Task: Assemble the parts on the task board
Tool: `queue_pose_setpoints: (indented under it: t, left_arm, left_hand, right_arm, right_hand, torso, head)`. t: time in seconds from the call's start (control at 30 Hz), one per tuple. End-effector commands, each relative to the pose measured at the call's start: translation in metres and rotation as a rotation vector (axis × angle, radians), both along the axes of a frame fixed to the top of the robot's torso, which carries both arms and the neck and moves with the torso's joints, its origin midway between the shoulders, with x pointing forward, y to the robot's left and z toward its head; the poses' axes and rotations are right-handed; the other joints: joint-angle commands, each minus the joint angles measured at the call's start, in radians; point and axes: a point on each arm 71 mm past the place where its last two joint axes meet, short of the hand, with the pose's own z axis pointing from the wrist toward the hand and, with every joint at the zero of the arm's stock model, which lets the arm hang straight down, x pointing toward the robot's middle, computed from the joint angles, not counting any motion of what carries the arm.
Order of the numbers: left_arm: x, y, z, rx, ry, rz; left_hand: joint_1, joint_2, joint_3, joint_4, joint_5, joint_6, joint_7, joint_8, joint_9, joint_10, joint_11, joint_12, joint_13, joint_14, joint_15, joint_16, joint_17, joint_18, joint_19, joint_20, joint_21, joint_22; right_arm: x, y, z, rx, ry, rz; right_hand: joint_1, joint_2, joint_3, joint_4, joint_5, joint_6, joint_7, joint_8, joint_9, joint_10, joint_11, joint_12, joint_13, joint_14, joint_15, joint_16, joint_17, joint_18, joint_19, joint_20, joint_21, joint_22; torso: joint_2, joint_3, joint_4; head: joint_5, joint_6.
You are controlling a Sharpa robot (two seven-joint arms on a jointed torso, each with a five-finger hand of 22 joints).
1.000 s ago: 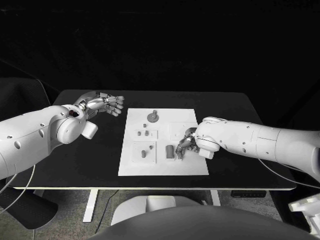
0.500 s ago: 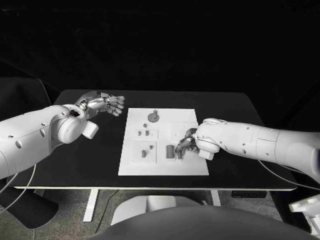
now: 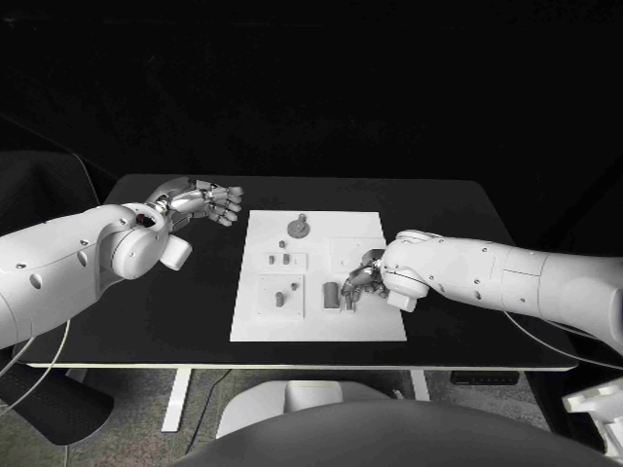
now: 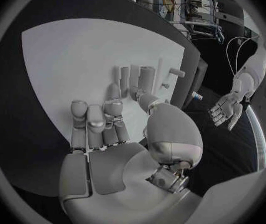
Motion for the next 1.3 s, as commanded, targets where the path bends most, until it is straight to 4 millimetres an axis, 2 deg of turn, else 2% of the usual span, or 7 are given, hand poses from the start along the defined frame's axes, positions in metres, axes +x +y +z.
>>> queue_pose_setpoints:
  t: [0.03,0.43,0.6,0.87,1.07,1.2,1.3]
  left_arm:
    - [0.000,-0.003,0.001,-0.007,-0.002,-0.017]
    - [0.000,-0.002,0.002,-0.007,-0.004,-0.015]
    - [0.000,0.000,0.002,-0.007,-0.008,-0.010]
    - [0.003,0.003,0.003,-0.011,-0.038,0.012]
    - [0.009,0.005,0.004,-0.023,-0.072,0.042]
    - [0.012,0.007,0.002,-0.028,-0.089,0.057]
    - [0.014,0.010,-0.002,-0.037,-0.099,0.078]
  left_hand:
    - [-0.012,0.001,-0.005,-0.001,0.003,-0.003,-0.001,-0.003,-0.002,-0.003,0.000,-0.007,0.002,-0.007,0.003,-0.006,-0.001,-0.004,-0.006,0.001,-0.006,0.001]
    - [-0.012,0.001,-0.005,-0.001,0.003,-0.004,-0.001,-0.003,-0.002,-0.003,0.000,-0.007,0.002,-0.008,0.003,-0.006,-0.001,-0.004,-0.006,0.000,-0.006,0.001]
    - [-0.012,0.001,-0.005,-0.001,0.003,-0.004,-0.001,-0.003,-0.002,-0.003,0.000,-0.007,0.002,-0.008,0.003,-0.006,-0.001,-0.004,-0.006,0.000,-0.006,0.001]
    - [-0.012,0.001,-0.005,-0.001,0.003,-0.004,-0.001,-0.003,-0.002,-0.003,0.000,-0.007,0.002,-0.008,0.003,-0.006,-0.002,-0.004,-0.006,0.000,-0.006,0.002]
    - [0.001,0.012,0.001,-0.008,0.004,0.012,-0.009,0.005,0.002,0.021,-0.008,0.002,0.008,0.000,-0.003,0.000,-0.003,-0.004,-0.005,-0.001,-0.006,0.004]
    - [0.009,0.016,0.006,-0.013,0.004,0.021,-0.014,0.010,0.005,0.031,-0.013,0.006,0.009,0.003,-0.006,0.003,-0.003,-0.004,-0.005,-0.001,-0.006,0.006]
    - [0.018,0.018,0.009,-0.020,0.004,0.026,-0.018,0.013,0.006,0.038,-0.019,0.007,0.010,0.003,-0.009,0.003,-0.004,-0.005,-0.004,0.000,-0.006,0.006]
  right_arm:
    - [-0.001,0.003,0.002,0.026,-0.032,0.010]
    - [-0.007,-0.009,0.009,0.013,-0.072,0.018]
    - [-0.004,-0.018,0.013,0.035,-0.123,0.003]
    - [0.011,-0.018,0.035,0.258,-0.295,0.021]
    - [0.037,-0.022,0.057,0.486,-0.459,0.008]
    - [0.052,-0.028,0.059,0.535,-0.514,-0.013]
    - [0.064,-0.036,0.060,0.613,-0.551,-0.079]
  right_hand:
    - [-0.009,0.000,-0.003,0.005,-0.006,-0.013,0.003,0.003,0.001,-0.005,0.002,-0.004,-0.001,-0.001,0.000,-0.004,-0.001,0.014,0.003,0.000,0.095,-0.001]
    - [-0.015,-0.008,-0.004,0.004,-0.006,-0.016,0.003,0.001,0.000,-0.007,0.002,-0.004,-0.001,-0.003,0.000,-0.005,-0.002,0.014,0.002,0.000,0.093,-0.002]
    - [-0.017,-0.011,-0.004,0.002,-0.006,-0.017,0.003,0.000,0.000,-0.008,0.002,-0.005,-0.001,-0.003,0.000,-0.006,-0.002,0.014,0.002,0.000,0.093,-0.002]
    - [-0.015,-0.014,0.001,-0.007,-0.004,-0.031,0.005,-0.007,-0.004,-0.008,0.002,-0.004,-0.001,-0.004,0.000,-0.007,-0.003,0.016,0.001,-0.001,0.092,-0.002]
    - [0.009,0.005,0.026,-0.028,-0.003,-0.038,0.006,-0.008,-0.006,-0.017,0.002,-0.008,-0.002,-0.014,-0.001,-0.015,-0.006,0.018,-0.008,-0.001,0.085,-0.005]
    - [0.027,0.028,0.056,-0.032,-0.004,-0.044,0.006,-0.004,-0.006,-0.072,0.024,-0.051,-0.022,-0.069,0.012,-0.060,-0.026,0.004,-0.060,0.008,0.051,-0.021]
    - [0.022,0.029,0.071,-0.029,-0.005,-0.062,0.009,-0.003,-0.006,-0.140,0.057,-0.132,-0.068,-0.136,0.049,-0.145,-0.068,-0.021,-0.127,0.019,-0.003,-0.049]
  torso:
    - [0.000,0.0002,-0.0003]
    - [0.000,0.0000,-0.0010]
    - [0.000,0.0012,-0.0020]
    - [-0.001,0.0030,-0.0038]
    - [-0.007,0.0058,-0.0058]
    - [-0.013,0.0113,-0.0087]
    - [-0.026,0.0171,-0.0091]
  head:
    - [-0.001,0.000]
    - [-0.002,0.000]
    - [-0.004,0.000]
    - [-0.004,0.000]
    - [-0.004,0.000]
    - [0.002,0.000]
    - [0.007,0.000]
